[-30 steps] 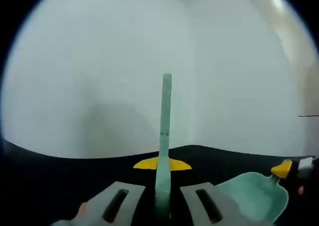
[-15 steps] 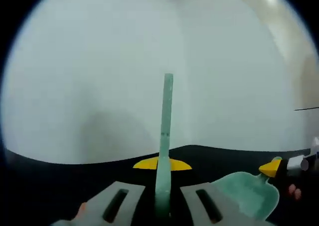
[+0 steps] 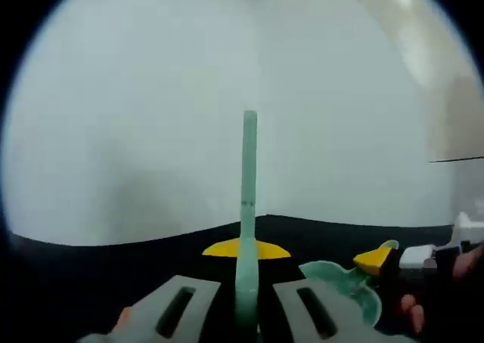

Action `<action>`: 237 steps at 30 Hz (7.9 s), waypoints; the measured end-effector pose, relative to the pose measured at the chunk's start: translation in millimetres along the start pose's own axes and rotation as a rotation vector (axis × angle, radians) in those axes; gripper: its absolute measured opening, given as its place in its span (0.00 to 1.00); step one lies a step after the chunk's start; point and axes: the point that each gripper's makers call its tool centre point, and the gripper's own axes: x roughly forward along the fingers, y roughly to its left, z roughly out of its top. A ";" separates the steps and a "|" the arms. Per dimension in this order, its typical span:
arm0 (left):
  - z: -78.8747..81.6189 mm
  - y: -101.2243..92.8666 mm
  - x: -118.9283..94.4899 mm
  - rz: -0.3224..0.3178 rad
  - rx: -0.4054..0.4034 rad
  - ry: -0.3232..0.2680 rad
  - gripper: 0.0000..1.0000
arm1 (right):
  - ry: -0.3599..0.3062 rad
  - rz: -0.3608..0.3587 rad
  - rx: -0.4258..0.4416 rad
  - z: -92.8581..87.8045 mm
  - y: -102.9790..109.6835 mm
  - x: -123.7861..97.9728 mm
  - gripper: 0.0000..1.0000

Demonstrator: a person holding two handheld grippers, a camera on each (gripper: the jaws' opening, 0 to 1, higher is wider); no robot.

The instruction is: Pick up the broom and sweep the trash on the tabletop into the dustpan.

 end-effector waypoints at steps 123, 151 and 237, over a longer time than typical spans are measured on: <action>18.5 265.7 -400.3 0.464 -0.006 -0.141 0.00 | 0.370 0.811 -0.309 -207.5 284.7 16.0 0.11; 20.7 269.1 -406.5 0.488 -0.002 -0.149 0.00 | 0.383 0.545 0.076 -96.0 189.3 5.1 0.12; 38.5 198.5 -349.0 0.499 0.039 -0.041 0.00 | 0.285 0.267 0.180 26.6 12.7 -97.8 0.45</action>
